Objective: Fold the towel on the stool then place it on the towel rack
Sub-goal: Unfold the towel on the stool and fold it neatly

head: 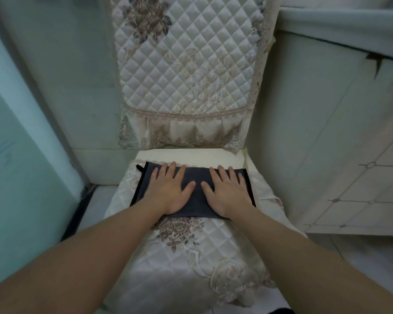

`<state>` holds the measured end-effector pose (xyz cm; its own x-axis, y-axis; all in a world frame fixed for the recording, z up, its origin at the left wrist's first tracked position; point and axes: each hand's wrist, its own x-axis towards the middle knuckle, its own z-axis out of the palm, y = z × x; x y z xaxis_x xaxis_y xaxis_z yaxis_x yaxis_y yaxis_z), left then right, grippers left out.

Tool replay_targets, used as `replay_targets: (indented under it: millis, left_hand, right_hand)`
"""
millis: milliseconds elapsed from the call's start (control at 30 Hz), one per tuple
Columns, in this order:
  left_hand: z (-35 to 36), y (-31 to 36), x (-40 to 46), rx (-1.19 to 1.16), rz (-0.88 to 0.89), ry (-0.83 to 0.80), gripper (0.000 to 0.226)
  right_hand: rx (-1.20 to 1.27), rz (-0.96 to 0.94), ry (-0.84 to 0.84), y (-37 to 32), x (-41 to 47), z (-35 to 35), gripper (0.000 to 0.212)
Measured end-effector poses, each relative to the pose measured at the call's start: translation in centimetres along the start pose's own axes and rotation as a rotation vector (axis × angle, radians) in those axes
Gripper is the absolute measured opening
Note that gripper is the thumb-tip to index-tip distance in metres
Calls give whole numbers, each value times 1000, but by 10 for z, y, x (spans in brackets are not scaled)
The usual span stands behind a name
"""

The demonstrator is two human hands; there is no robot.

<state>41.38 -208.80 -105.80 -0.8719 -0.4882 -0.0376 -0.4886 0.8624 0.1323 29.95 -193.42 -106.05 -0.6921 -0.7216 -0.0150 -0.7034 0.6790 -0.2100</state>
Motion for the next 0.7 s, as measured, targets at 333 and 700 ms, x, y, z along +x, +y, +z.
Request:
replay_targets:
  millis: [333,700]
  left_hand:
    - [3,-2,4,14,-10,-2,87]
    - [4,0,-2,8,6,46,81]
  right_hand:
    - [17,2,-3,0,-3,-2,74]
    - [22,60,-22,28,-38,-1,84]
